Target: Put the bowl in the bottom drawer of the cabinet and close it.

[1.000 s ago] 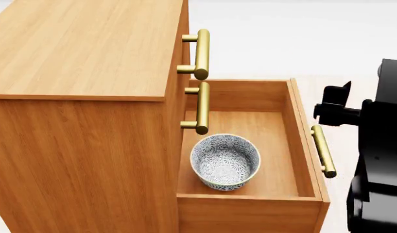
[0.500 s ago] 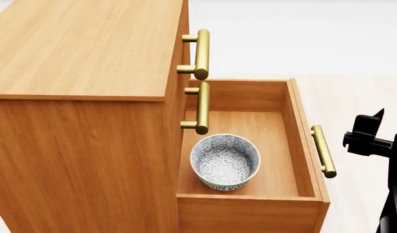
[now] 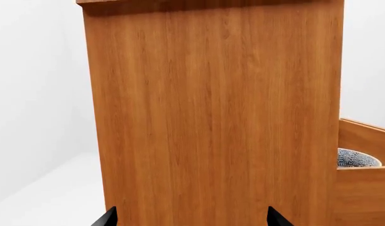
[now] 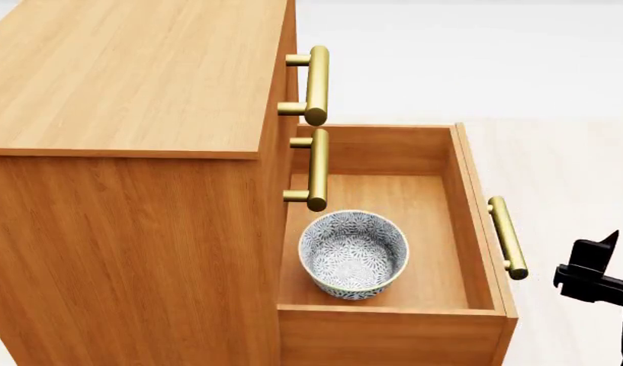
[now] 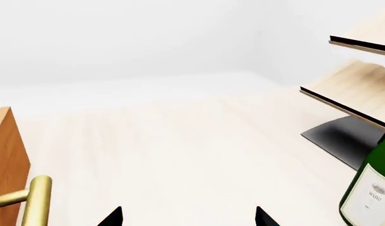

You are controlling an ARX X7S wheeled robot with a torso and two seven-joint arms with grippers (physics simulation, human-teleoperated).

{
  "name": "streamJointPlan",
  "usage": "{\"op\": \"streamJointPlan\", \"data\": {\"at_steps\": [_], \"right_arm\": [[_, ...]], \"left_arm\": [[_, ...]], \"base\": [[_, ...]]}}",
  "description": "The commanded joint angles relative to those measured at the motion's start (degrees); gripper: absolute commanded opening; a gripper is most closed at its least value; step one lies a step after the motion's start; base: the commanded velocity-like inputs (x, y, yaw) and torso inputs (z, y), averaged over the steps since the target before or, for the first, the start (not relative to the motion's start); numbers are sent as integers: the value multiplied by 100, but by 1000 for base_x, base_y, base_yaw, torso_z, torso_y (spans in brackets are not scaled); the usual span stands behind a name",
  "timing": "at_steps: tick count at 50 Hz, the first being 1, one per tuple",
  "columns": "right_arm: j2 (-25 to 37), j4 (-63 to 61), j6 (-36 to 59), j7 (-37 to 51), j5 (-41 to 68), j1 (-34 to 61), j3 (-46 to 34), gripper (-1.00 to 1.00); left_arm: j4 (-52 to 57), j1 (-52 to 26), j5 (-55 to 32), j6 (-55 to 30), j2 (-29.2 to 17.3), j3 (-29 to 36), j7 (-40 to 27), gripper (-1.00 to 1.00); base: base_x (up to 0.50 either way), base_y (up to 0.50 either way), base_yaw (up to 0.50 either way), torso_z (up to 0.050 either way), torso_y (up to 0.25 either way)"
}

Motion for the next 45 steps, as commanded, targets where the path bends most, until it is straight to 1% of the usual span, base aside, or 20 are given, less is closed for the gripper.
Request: {"op": "streamJointPlan", "data": {"at_steps": [1,22,24,25,26,27,28,29,30,37,45], "right_arm": [[-13,197,-227,-8,7,-193,36,100],[-46,695,-724,5,-156,-351,-114,100],[-50,718,-754,25,-198,-368,-152,100],[-52,730,-762,38,-210,-370,-159,100],[761,-1866,695,376,782,-1763,1548,100],[-1379,-1306,-1758,-171,-597,-2708,-185,100],[-520,-446,-899,-154,-598,-1849,185,100],[-228,413,-811,-163,-604,-989,174,100],[-227,887,-844,-165,-601,-321,175,100],[-221,1212,-947,-162,-610,-236,150,100],[-281,2055,-1346,-265,-671,46,-20,100]], "left_arm": [[26,15,14,34,-12,8,-17,100],[98,39,54,-5,-67,42,-10,100],[106,20,118,-124,-84,79,22,100],[163,-3,140,-330,-123,142,107,100],[59,-1,-320,502,-296,250,76,100],[-1485,-1155,1070,-757,2823,-2608,3601,100],[-625,-296,1190,102,2768,-2531,3533,100],[-33,563,1237,154,2737,-2500,3477,100],[-26,914,1235,82,2727,-2494,3420,100],[-22,898,1274,47,2590,-2368,3223,100],[1,872,1280,-17,2488,-2276,3093,100]], "base": [[0,0,0,0,0],[0,0,0,0,0],[0,0,0,0,0],[0,0,0,0,0],[0,0,0,0,0],[0,0,0,0,0],[0,0,0,0,0],[0,0,0,0,0],[0,0,0,0,0],[0,0,0,0,0],[0,0,0,0,0]]}}
